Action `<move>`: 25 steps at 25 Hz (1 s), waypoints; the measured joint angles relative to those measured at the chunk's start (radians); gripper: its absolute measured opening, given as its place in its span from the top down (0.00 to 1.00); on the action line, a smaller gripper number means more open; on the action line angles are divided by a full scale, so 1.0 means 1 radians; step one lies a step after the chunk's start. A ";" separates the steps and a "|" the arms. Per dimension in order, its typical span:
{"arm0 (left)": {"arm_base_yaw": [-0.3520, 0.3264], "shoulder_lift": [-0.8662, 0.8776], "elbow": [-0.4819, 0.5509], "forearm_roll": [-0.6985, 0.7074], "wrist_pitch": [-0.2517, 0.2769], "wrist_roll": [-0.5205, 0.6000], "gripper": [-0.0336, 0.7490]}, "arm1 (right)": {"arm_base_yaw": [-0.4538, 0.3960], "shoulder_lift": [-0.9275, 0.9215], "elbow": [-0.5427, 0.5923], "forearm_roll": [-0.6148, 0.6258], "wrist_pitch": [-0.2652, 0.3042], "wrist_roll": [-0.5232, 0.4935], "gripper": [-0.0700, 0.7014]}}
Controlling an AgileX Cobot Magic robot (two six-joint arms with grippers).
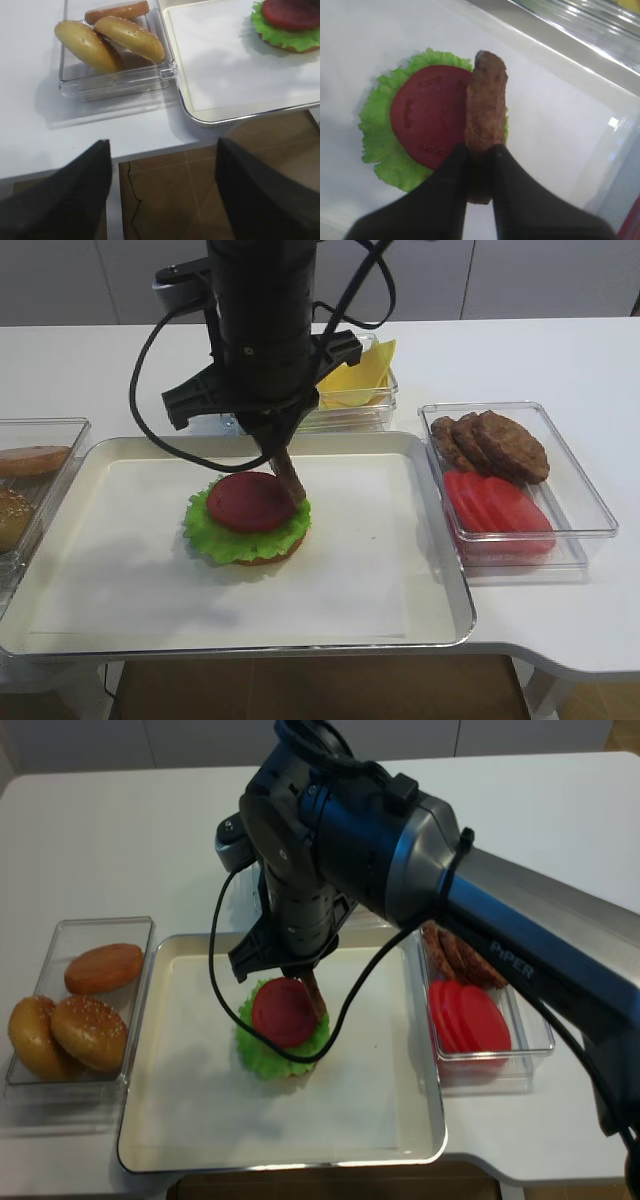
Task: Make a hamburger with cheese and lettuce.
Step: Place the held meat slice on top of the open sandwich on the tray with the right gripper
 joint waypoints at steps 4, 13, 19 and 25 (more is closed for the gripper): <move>0.000 0.000 0.000 0.000 0.000 0.000 0.34 | 0.000 0.004 -0.002 0.017 -0.004 0.000 0.75; 0.000 0.000 0.000 0.000 0.000 0.000 0.34 | 0.000 0.004 -0.002 0.044 -0.006 0.000 0.73; 0.000 0.000 0.000 0.000 0.000 0.000 0.34 | 0.000 0.006 -0.002 0.059 -0.006 0.000 0.70; 0.000 0.000 0.000 0.000 0.000 0.000 0.34 | 0.000 0.006 -0.002 0.071 -0.006 0.000 0.70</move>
